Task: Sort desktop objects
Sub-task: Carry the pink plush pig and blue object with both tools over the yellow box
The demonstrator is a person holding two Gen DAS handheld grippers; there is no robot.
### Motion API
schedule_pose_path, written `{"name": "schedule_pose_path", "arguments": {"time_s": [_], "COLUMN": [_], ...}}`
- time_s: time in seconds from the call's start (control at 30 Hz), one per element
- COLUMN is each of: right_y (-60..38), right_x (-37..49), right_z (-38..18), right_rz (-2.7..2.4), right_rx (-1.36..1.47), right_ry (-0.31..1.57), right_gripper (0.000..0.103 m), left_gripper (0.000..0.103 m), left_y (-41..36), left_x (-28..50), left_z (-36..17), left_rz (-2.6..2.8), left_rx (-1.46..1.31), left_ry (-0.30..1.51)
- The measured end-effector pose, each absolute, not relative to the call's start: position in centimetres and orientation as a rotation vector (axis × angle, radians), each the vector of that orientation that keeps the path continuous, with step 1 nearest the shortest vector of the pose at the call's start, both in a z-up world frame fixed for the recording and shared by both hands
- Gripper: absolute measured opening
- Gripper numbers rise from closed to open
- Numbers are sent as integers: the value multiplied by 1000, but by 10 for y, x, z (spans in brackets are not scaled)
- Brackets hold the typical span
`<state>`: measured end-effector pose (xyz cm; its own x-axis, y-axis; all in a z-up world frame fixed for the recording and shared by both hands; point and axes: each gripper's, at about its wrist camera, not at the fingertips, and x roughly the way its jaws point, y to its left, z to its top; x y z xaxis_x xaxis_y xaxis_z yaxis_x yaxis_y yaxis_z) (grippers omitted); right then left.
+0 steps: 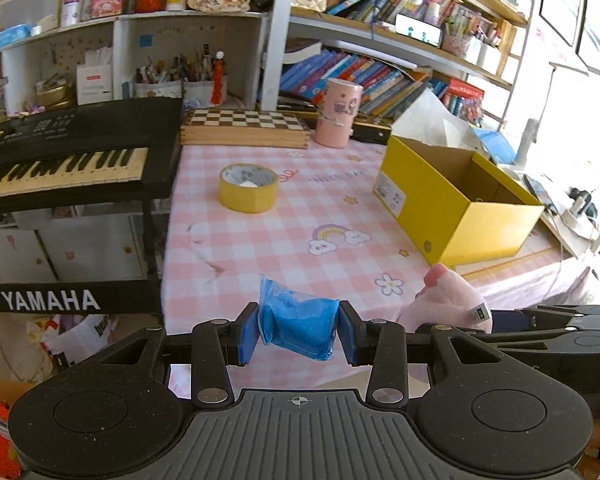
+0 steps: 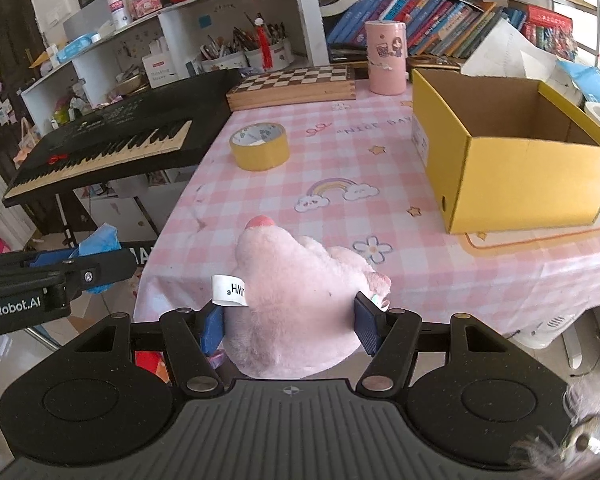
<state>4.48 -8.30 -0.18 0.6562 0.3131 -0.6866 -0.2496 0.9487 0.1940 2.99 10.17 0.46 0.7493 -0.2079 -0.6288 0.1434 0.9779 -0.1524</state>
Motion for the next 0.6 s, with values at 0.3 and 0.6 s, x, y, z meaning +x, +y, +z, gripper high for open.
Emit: {"name": "schedule_pose_path", "arguments": {"time_s": [0.3,0.6], "right_y": [-107,-133], "right_x": [31,20], "right_z": [-6,-9], "right_rz": [224,125], "right_rx": [125,165], "right_ry": [815,824], "right_gripper": [61,61], "left_gripper": [39,39], "left_y": [79,53], "left_x": [37,45], "left_z": [0,-5], "left_rz": [-291,-383], "left_rx": [-72,-39], "left_ry": [722,734]}}
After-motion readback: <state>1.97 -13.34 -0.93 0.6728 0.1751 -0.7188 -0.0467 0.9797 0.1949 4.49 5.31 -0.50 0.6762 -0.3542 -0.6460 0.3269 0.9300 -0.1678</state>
